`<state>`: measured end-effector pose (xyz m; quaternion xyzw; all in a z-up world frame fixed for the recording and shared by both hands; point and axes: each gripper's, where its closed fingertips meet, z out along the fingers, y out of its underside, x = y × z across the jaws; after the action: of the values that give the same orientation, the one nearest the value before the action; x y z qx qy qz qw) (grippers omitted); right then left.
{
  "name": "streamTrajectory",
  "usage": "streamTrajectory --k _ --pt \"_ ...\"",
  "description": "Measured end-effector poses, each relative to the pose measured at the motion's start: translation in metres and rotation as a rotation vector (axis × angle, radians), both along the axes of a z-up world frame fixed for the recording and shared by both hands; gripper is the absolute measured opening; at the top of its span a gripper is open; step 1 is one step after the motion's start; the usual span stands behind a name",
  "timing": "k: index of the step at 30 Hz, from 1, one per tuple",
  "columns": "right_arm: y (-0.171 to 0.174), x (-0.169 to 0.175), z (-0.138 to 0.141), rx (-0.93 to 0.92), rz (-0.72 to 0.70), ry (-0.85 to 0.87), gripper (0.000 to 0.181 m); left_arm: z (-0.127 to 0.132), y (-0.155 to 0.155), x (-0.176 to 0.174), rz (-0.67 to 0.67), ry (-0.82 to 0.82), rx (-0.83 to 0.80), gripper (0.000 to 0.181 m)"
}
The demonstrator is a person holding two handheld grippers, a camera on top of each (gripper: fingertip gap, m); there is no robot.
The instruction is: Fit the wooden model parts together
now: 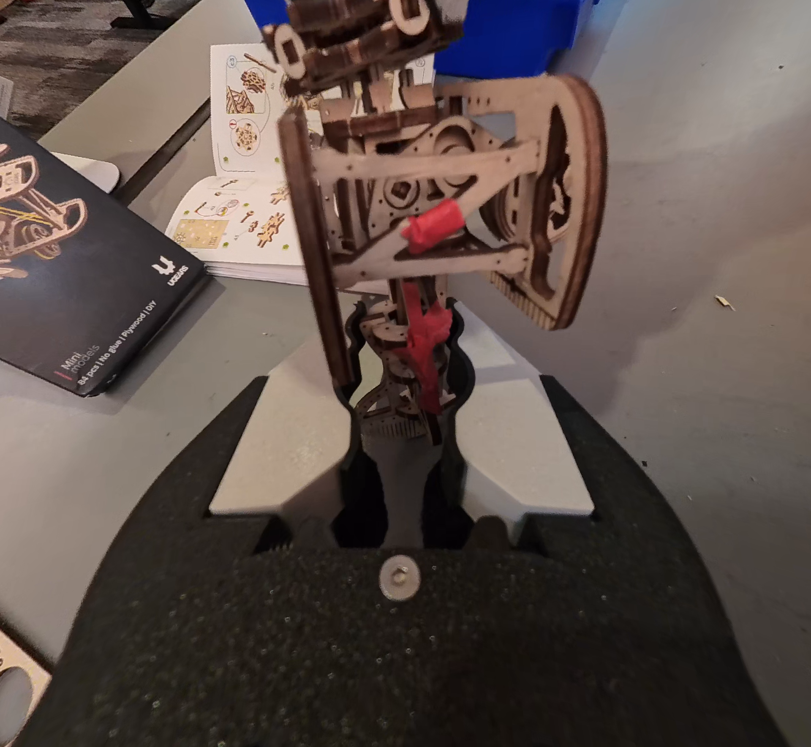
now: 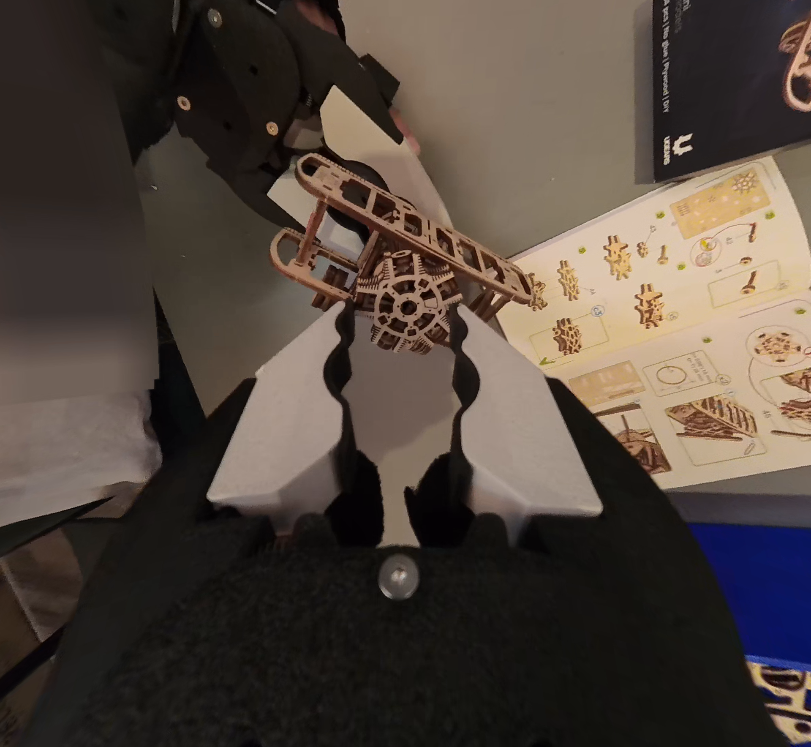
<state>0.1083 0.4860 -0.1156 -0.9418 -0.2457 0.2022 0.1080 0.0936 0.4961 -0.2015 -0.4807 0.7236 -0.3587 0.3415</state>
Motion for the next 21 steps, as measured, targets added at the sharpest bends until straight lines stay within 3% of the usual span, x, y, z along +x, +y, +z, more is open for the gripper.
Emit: streamTrajectory --k 21 --pt "0.0027 0.0009 -0.0006 0.012 -0.046 0.017 0.042 -0.0003 0.0007 -0.0001 -0.002 0.015 -0.037 0.033"
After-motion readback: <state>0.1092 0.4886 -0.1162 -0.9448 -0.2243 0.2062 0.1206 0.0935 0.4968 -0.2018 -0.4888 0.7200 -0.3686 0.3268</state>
